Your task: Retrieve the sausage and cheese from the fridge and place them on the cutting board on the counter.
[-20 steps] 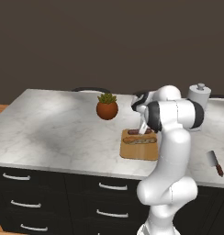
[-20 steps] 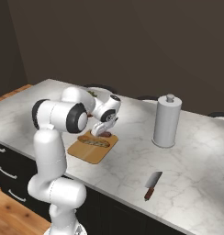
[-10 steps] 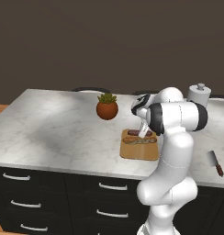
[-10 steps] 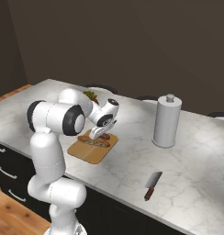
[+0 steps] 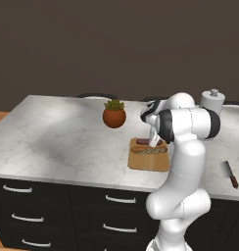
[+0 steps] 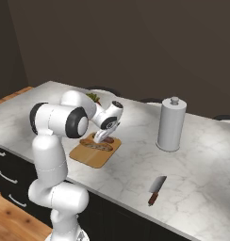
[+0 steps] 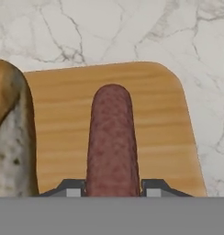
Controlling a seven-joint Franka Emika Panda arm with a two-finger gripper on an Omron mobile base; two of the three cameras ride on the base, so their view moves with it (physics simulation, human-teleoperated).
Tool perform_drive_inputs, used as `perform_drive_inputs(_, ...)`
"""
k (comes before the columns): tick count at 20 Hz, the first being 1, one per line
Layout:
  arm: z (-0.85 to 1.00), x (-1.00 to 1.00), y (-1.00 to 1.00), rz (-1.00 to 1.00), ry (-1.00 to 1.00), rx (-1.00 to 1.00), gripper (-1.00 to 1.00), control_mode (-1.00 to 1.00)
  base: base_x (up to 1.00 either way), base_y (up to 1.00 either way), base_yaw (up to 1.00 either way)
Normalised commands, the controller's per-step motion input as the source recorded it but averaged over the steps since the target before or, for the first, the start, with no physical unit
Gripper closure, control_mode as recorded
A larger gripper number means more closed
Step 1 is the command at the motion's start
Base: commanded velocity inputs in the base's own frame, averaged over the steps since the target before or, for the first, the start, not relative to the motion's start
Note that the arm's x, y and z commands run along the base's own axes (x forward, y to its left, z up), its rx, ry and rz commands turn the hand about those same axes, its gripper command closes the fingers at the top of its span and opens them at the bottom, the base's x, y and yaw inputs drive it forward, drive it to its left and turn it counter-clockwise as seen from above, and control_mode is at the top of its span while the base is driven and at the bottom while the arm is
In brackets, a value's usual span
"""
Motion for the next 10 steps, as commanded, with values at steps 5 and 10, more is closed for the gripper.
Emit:
perform_drive_inputs(5, -0.13, -0.30, 0.01, 0.04, 0.00, 0.00, -1.00, -1.00, 0.00, 0.00, 0.00)
perform_drive_inputs(10, 0.02, -0.10, 0.04, 0.00, -0.01, 0.00, -1.00, -1.00, 0.00, 0.00, 0.00)
